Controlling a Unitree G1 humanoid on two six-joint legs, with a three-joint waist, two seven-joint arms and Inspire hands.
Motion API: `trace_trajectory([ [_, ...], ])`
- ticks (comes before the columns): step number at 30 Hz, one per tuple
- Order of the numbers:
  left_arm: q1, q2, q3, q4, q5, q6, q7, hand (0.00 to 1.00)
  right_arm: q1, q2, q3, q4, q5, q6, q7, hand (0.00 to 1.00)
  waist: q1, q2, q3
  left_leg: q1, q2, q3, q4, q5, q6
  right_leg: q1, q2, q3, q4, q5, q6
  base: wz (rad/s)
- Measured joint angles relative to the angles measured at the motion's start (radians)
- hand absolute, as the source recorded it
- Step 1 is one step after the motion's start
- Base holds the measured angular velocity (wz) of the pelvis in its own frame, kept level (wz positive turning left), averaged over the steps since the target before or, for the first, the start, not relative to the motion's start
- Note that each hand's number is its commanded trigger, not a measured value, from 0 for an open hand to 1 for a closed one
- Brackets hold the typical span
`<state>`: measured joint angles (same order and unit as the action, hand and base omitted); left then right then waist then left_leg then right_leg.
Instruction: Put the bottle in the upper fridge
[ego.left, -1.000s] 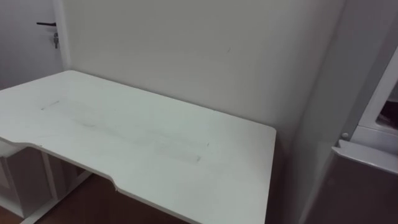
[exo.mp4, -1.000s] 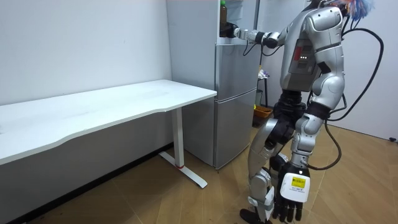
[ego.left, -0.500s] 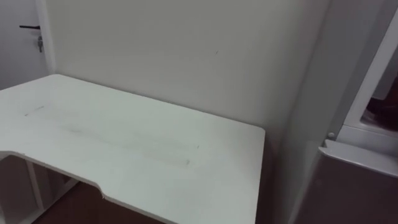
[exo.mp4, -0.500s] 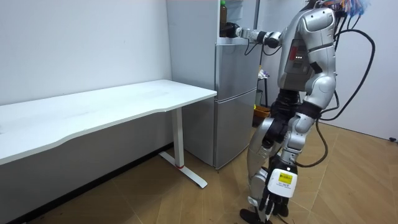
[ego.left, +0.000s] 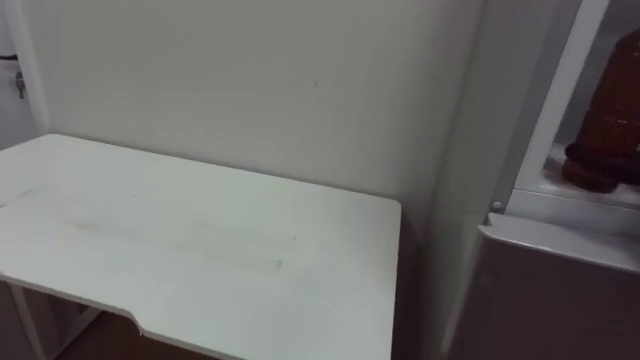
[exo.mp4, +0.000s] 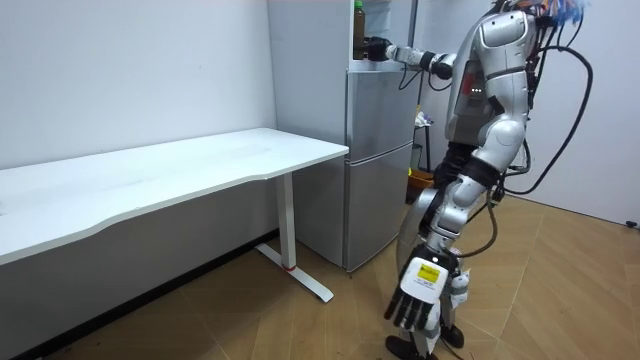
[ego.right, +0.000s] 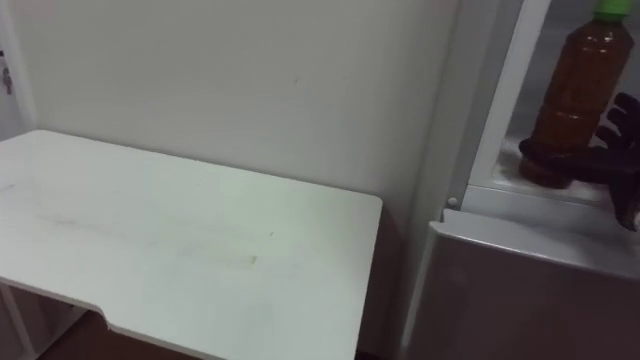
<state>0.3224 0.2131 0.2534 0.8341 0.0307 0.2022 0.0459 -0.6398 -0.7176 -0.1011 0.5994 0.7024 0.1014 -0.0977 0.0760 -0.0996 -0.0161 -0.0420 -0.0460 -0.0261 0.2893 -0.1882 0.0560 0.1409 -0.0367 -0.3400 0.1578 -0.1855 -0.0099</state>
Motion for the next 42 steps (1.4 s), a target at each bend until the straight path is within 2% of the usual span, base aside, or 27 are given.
trace_trajectory([
  [3, -0.014, 0.000, 0.000, 0.000, 0.000, 0.000, -0.018, 0.00, 0.013, 0.000, 0.000, -0.015, -0.002, 0.012, 0.001, 0.00, -0.011, -0.007, -0.0014, 0.000, 0.001, 0.009, -0.001, 0.000, 0.000, 0.000, -0.002, 0.008, 0.002, 0.000, 0.000, -0.07],
  [8, -0.025, 0.000, -0.002, 0.001, -0.001, -0.006, -0.040, 0.00, 0.014, 0.000, -0.001, -0.025, -0.007, 0.034, -0.007, 0.00, -0.022, -0.018, 0.0036, 0.001, 0.004, 0.026, -0.003, 0.000, 0.002, -0.017, 0.001, 0.033, 0.013, 0.000, 0.000, -0.16],
  [10, -0.021, 0.001, -0.001, 0.011, 0.000, -0.011, -0.053, 0.00, 0.056, 0.001, -0.016, -0.104, -0.021, 0.047, -0.023, 0.00, -0.029, -0.024, -0.0007, 0.003, 0.003, 0.034, -0.008, 0.002, 0.005, -0.022, -0.001, 0.038, 0.013, 0.000, 0.000, -0.10],
  [14, -0.019, -0.002, -0.002, 0.016, -0.001, -0.012, -0.057, 0.00, 0.114, 0.001, -0.041, -0.234, -0.017, 0.055, -0.024, 0.00, -0.045, -0.026, -0.0017, 0.018, 0.004, 0.049, -0.022, 0.002, 0.007, -0.017, -0.004, 0.042, 0.014, 0.000, 0.002, -0.08],
  [21, -0.012, -0.002, -0.005, 0.031, 0.000, -0.015, -0.044, 0.00, 0.182, 0.001, -0.083, -0.439, -0.038, 0.054, -0.044, 0.00, -0.078, -0.007, 0.0086, 0.019, 0.004, 0.051, -0.022, -0.001, 0.010, -0.015, -0.005, 0.043, 0.013, 0.002, 0.005, -0.03],
  [26, 0.002, -0.003, -0.008, 0.029, 0.002, -0.017, -0.028, 0.00, 0.262, 0.009, -0.093, -0.610, -0.084, 0.054, -0.067, 0.00, -0.085, 0.019, 0.0028, 0.023, 0.011, 0.075, -0.023, -0.004, 0.012, -0.023, -0.008, 0.065, 0.016, 0.003, 0.006, -0.14],
  [30, 0.019, -0.003, -0.016, 0.033, 0.003, -0.040, -0.013, 0.00, 0.316, 0.023, -0.107, -0.713, -0.089, 0.052, -0.085, 0.00, -0.095, 0.027, 0.0054, 0.039, 0.013, 0.085, -0.035, -0.004, 0.011, -0.016, -0.010, 0.066, 0.017, 0.003, 0.006, -0.06],
  [33, 0.018, -0.004, -0.040, 0.054, 0.001, -0.052, -0.003, 0.00, 0.339, 0.078, -0.128, -0.756, -0.090, 0.037, -0.106, 0.00, -0.098, 0.031, 0.0104, 0.050, 0.017, 0.103, -0.038, -0.005, 0.010, -0.017, -0.008, 0.082, 0.017, 0.003, 0.006, -0.16],
  [39, 0.009, -0.004, -0.096, 0.073, 0.003, -0.079, 0.008, 0.00, 0.459, 0.180, -0.129, -0.856, -0.086, 0.016, -0.099, 0.00, -0.094, 0.035, 0.0122, 0.051, 0.019, 0.120, -0.033, -0.013, 0.010, -0.025, -0.003, 0.118, 0.013, 0.002, 0.007, -0.14],
  [42, -0.003, -0.007, -0.102, 0.084, 0.009, -0.100, 0.009, 0.00, 0.518, 0.243, -0.130, -0.896, -0.068, -0.016, -0.092, 0.00, -0.094, 0.040, 0.0138, 0.046, 0.022, 0.132, -0.032, -0.014, 0.012, -0.040, 0.001, 0.127, 0.014, 0.002, 0.008, -0.10],
])
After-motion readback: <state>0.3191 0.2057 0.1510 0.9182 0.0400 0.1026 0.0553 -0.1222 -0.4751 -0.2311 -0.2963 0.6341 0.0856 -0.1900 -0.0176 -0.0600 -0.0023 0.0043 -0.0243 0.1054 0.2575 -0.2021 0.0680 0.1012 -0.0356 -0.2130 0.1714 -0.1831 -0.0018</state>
